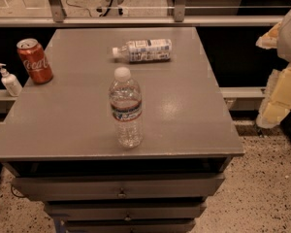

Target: Knock water bottle over

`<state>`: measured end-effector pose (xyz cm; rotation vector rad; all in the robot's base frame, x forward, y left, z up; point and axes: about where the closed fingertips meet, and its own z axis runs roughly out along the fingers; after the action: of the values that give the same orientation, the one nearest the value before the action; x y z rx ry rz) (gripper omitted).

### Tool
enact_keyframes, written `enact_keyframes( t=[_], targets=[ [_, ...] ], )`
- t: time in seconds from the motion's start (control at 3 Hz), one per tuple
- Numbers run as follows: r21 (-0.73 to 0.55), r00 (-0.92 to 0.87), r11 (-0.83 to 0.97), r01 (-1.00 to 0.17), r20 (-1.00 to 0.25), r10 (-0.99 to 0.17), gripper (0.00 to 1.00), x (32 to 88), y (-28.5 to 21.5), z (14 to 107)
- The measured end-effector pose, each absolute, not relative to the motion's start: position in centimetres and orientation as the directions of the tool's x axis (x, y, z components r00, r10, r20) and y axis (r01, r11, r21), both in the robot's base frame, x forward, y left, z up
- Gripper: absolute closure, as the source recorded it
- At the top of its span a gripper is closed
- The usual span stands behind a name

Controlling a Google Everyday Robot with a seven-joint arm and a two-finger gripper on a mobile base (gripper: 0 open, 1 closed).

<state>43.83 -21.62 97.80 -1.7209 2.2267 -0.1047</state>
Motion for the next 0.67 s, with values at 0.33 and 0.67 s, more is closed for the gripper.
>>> enact_keyframes(
  t=[0.33,0.67],
  targets=[
    [-0.253,-0.220,0.270,-0.929,-0.209,-0.953,0.00,43.83,-21.62,97.80],
    [-0.254,-0.218,0.276,-0.927,-0.235,-0.947,0.00,43.68,-21.34,97.69]
  ],
)
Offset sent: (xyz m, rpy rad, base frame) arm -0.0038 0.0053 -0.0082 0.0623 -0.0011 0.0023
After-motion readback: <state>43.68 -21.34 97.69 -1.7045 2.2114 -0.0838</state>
